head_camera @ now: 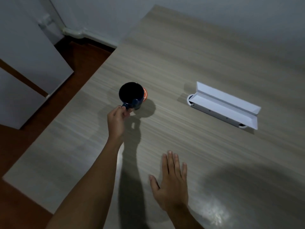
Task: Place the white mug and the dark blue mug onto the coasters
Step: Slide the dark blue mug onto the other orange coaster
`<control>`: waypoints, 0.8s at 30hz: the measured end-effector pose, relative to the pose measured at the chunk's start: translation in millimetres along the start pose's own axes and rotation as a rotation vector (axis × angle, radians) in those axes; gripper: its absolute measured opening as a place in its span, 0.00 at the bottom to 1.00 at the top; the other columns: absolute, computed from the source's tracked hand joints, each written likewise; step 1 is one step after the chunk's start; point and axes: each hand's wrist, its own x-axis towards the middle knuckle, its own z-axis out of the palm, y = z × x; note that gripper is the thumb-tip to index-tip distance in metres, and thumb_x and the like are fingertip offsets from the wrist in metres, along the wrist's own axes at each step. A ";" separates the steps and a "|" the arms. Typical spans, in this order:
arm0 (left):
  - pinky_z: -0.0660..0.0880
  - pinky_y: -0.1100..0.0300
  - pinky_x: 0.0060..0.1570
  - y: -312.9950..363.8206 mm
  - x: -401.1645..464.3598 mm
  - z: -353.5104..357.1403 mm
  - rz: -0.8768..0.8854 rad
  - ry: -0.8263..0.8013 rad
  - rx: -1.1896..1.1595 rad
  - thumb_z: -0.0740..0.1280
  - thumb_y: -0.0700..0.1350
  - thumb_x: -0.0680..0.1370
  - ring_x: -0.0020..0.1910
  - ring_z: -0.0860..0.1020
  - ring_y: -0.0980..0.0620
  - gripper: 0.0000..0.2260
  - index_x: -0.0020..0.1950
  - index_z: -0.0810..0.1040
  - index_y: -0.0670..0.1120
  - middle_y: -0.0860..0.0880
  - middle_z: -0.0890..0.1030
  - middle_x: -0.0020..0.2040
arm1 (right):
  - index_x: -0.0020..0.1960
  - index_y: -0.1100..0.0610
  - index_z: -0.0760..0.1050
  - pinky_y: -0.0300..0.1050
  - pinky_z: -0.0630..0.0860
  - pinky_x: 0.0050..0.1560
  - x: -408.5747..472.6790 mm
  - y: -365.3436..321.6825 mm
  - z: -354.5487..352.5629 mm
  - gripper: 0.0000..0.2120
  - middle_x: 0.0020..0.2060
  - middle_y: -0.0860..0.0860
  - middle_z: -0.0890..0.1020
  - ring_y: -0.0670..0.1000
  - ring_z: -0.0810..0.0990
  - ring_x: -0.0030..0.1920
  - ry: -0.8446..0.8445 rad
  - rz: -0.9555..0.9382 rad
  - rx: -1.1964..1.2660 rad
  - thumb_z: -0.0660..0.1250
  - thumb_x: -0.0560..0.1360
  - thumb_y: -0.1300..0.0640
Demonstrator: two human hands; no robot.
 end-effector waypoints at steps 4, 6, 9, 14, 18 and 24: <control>0.78 0.55 0.51 2.5 13.6 8.4 0.002 0.023 -0.004 0.62 0.42 0.74 0.47 0.85 0.46 0.12 0.29 0.70 0.48 0.38 0.80 0.42 | 0.84 0.54 0.50 0.63 0.48 0.80 0.1 2.5 4.0 0.42 0.85 0.53 0.52 0.55 0.49 0.84 0.017 -0.017 -0.006 0.50 0.79 0.30; 0.78 0.55 0.50 3.6 19.8 12.2 -0.004 0.027 -0.003 0.62 0.41 0.74 0.46 0.85 0.46 0.12 0.30 0.70 0.47 0.38 0.79 0.42 | 0.84 0.54 0.50 0.63 0.48 0.80 -0.4 2.5 4.0 0.42 0.85 0.52 0.52 0.55 0.49 0.84 0.021 -0.020 -0.005 0.48 0.79 0.30; 0.78 0.56 0.50 6.2 27.1 17.7 -0.019 0.026 0.001 0.61 0.39 0.76 0.46 0.84 0.46 0.13 0.31 0.69 0.47 0.40 0.79 0.41 | 0.84 0.54 0.49 0.63 0.49 0.80 -0.5 2.9 4.6 0.42 0.85 0.52 0.52 0.55 0.48 0.85 0.033 -0.022 -0.005 0.48 0.79 0.30; 0.79 0.57 0.48 8.9 34.9 26.7 -0.037 0.027 0.021 0.62 0.39 0.74 0.44 0.83 0.48 0.13 0.29 0.68 0.47 0.41 0.77 0.39 | 0.84 0.53 0.47 0.63 0.48 0.80 -0.2 3.1 5.9 0.42 0.85 0.52 0.51 0.55 0.48 0.85 0.036 -0.019 -0.008 0.48 0.79 0.30; 0.80 0.53 0.51 7.8 40.8 32.3 -0.046 0.035 -0.001 0.62 0.37 0.75 0.42 0.82 0.47 0.14 0.30 0.68 0.46 0.40 0.77 0.39 | 0.84 0.53 0.47 0.62 0.47 0.80 -0.1 2.7 4.3 0.42 0.85 0.52 0.51 0.55 0.47 0.85 0.032 -0.018 -0.002 0.47 0.79 0.30; 0.82 0.50 0.53 7.2 44.5 39.7 -0.058 0.048 -0.007 0.61 0.37 0.75 0.43 0.82 0.45 0.15 0.29 0.68 0.46 0.42 0.79 0.35 | 0.84 0.53 0.47 0.62 0.47 0.80 -0.9 2.1 0.8 0.42 0.85 0.51 0.51 0.54 0.47 0.85 0.020 -0.015 0.010 0.49 0.79 0.30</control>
